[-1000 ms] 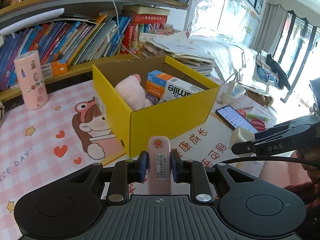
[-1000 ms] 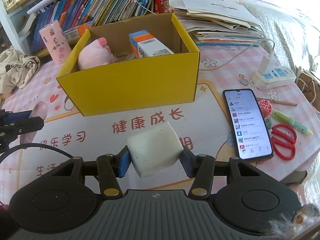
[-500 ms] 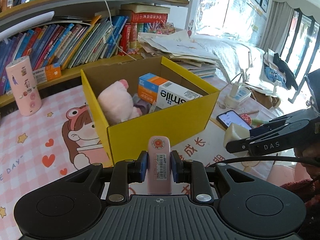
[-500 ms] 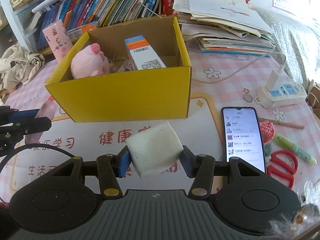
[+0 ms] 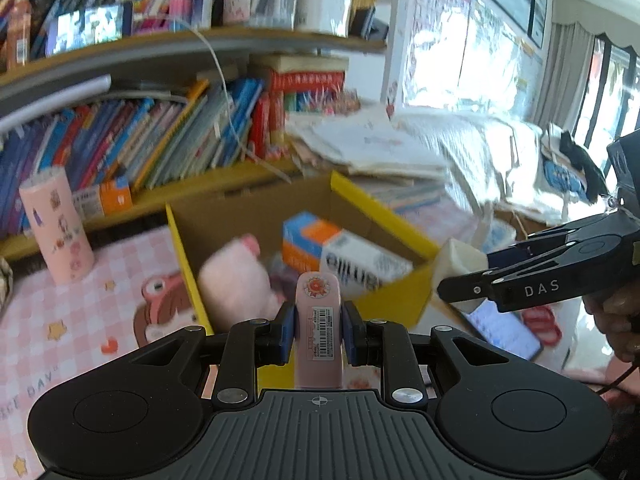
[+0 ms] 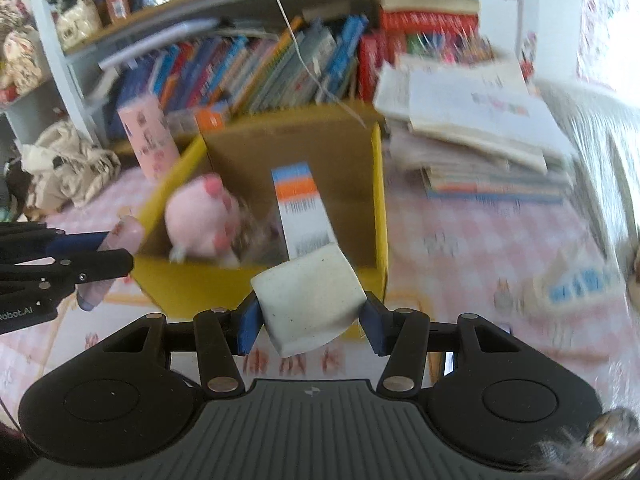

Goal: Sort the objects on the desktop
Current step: 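Lift and carry the white eraser and pink eraser stick toward the yellow box, then lower both erasers into the yellow box and open both tools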

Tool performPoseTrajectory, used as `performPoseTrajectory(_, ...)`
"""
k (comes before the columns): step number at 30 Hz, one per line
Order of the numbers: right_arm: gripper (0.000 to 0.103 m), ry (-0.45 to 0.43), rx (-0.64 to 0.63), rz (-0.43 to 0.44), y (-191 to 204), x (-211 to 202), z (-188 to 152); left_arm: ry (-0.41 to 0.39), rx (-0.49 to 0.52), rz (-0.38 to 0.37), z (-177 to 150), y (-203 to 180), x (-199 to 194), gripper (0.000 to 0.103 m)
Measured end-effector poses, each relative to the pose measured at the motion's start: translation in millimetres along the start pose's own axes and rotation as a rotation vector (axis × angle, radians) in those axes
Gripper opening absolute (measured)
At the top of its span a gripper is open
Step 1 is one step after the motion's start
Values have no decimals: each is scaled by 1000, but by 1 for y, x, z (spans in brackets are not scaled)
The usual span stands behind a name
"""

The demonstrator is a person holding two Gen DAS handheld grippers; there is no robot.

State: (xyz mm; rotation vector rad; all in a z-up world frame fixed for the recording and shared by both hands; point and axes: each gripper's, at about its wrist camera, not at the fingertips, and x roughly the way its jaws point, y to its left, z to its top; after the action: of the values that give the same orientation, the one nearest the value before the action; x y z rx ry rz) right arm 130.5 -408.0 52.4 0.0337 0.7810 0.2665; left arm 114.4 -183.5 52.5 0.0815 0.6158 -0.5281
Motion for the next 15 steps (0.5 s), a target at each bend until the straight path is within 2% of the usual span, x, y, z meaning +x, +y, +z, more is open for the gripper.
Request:
performPoseTrajectory(6,49,-55,-85,37,4,20,38,-65,15,26,27,4,14,23)
performPoseTrajectory(9,49,-53,-129,52,8,39,52,-80,18,46,37,9,26,23)
performPoseTrajectory(15,49,-4,-180,68,10,86,72,-24,-8,76,37,22,60,23)
